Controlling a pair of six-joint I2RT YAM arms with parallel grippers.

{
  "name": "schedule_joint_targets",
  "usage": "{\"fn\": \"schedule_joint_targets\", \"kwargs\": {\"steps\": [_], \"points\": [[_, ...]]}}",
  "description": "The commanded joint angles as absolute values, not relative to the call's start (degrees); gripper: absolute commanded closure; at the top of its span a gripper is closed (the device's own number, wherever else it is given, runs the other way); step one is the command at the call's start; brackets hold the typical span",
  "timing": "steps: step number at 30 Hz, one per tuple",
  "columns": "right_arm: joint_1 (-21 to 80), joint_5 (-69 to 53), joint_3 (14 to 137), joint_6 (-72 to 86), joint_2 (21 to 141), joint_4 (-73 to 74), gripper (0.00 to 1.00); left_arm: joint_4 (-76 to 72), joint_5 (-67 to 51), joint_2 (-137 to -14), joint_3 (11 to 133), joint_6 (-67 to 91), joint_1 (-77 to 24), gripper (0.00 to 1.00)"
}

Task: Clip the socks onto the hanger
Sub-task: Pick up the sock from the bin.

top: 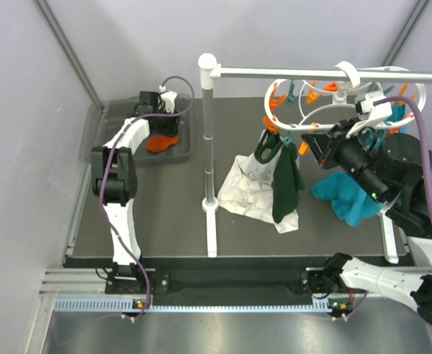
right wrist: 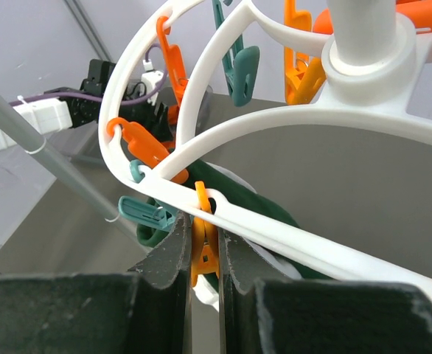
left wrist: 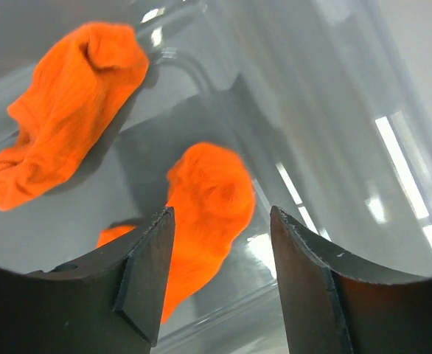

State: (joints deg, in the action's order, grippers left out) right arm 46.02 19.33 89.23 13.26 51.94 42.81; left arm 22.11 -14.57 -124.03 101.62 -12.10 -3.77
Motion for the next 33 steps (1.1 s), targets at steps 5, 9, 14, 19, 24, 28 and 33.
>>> {"fn": "schedule_joint_targets", "kwargs": {"steps": [5, 9, 14, 19, 24, 28, 33], "points": [[46.67, 16.79, 86.84, 13.62, 54.23, 53.96, 1.00, 21.00, -2.75, -125.33, 101.16, -20.83, -5.36, 0.43], [46.76, 16.70, 87.01, 13.97, 54.23, 53.96, 1.00, 23.55, -3.07, -126.91, 101.78, -21.62, -5.36, 0.46], [46.67, 16.70, 87.01, 14.06, 54.23, 54.23, 1.00, 24.61, -2.37, -129.37, 102.30, -21.53, -5.45, 0.46], [46.76, 16.53, 87.19, 14.15, 54.40, 54.23, 1.00, 28.21, -1.85, -133.41, 107.39, -19.60, -5.36, 0.52], [46.67, 17.14, 87.01, 14.41, 54.14, 54.40, 1.00, 28.74, -4.30, -134.65, 108.37, -17.23, -5.01, 0.86], [46.67, 17.05, 87.10, 14.50, 54.23, 54.40, 1.00, 28.30, -7.03, -131.93, 108.11, -13.38, -4.75, 1.00], [46.67, 17.40, 86.92, 14.06, 54.32, 54.23, 1.00, 28.04, -11.33, -121.66, 107.06, -4.50, -2.73, 1.00]]}}
